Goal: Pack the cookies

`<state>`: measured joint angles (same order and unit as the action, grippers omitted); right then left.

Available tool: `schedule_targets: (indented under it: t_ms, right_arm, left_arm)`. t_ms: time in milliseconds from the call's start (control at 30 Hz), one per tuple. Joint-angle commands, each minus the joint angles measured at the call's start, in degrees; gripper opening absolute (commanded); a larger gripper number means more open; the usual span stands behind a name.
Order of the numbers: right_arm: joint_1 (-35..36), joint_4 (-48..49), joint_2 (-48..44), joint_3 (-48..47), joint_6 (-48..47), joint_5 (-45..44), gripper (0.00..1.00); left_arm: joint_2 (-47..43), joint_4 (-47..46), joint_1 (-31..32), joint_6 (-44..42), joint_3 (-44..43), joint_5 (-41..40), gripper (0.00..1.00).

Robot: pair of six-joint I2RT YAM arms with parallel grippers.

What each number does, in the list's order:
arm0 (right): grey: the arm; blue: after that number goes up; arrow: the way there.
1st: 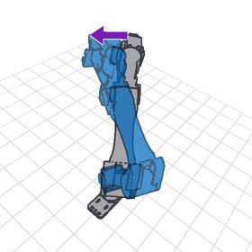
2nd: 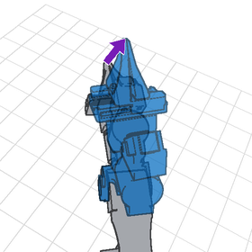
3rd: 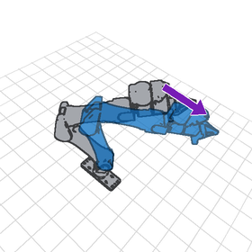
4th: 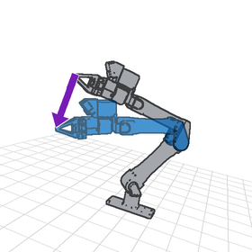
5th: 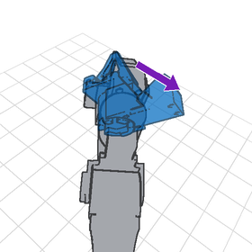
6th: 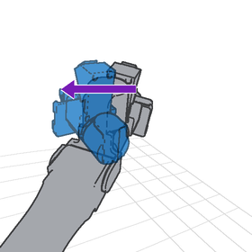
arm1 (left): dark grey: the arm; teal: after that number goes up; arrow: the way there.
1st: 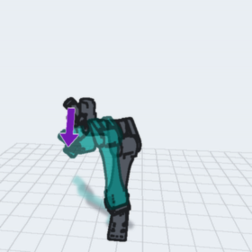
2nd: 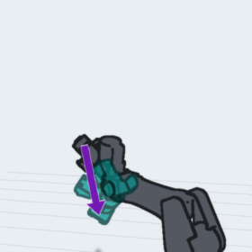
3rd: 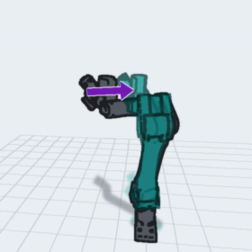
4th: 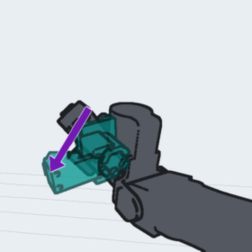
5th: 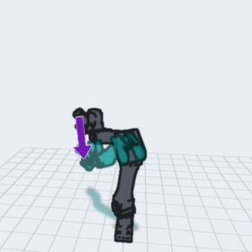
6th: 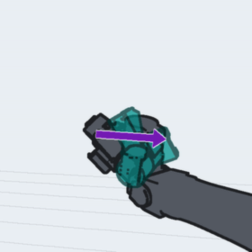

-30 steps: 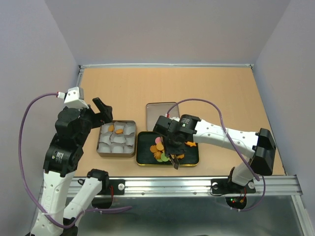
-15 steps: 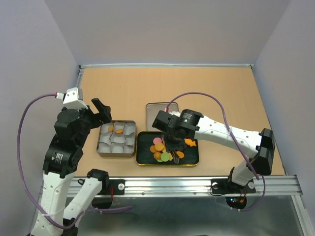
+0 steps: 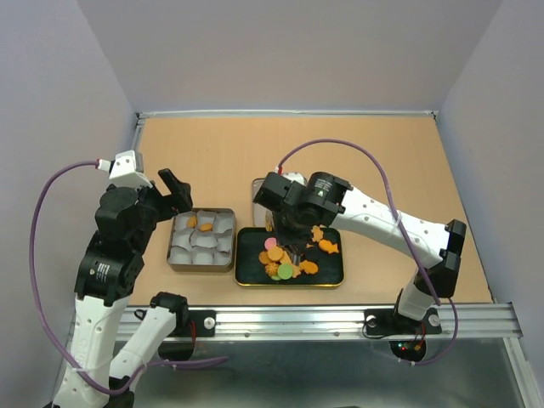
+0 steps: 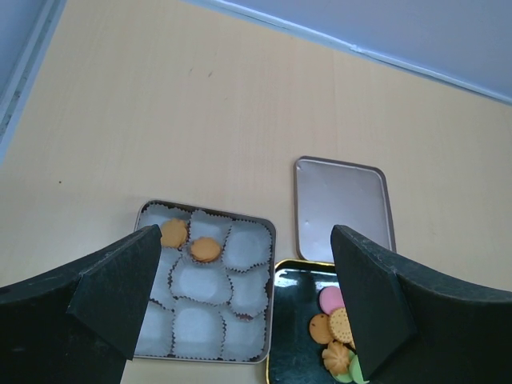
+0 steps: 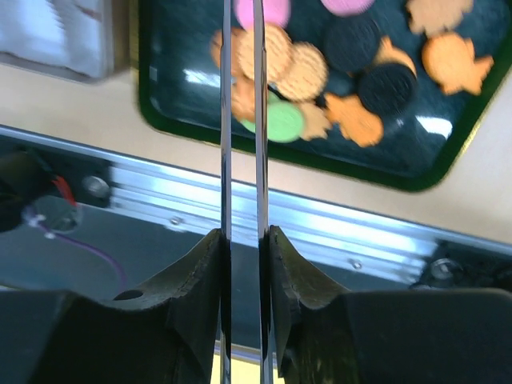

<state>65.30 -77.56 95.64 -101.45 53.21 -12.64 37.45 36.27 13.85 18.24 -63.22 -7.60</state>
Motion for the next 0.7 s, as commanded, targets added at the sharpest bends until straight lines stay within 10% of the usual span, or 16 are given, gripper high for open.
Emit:
schedule_targets:
  t_ms: [0, 400, 667]
  right_arm:
    - [0.01, -1.98, 2.36, -10.32, -2.58, -2.65, 0.00]
    - [0.01, 2.59, 15.27, -30.91, -10.58, 4.02, 0.00]
    - [0.01, 8.82, 17.21, -26.70, -11.72, 8.33, 0.00]
  left_arm:
    - [0.78, -1.64, 0.30, -1.01, -1.64, -0.67, 0.99]
    - [1.13, -0.85, 0.39, -1.10, -3.22, -1.54, 0.99]
    - [0.78, 0.03, 0.39, -1.10, -3.58, -2.77, 0.99]
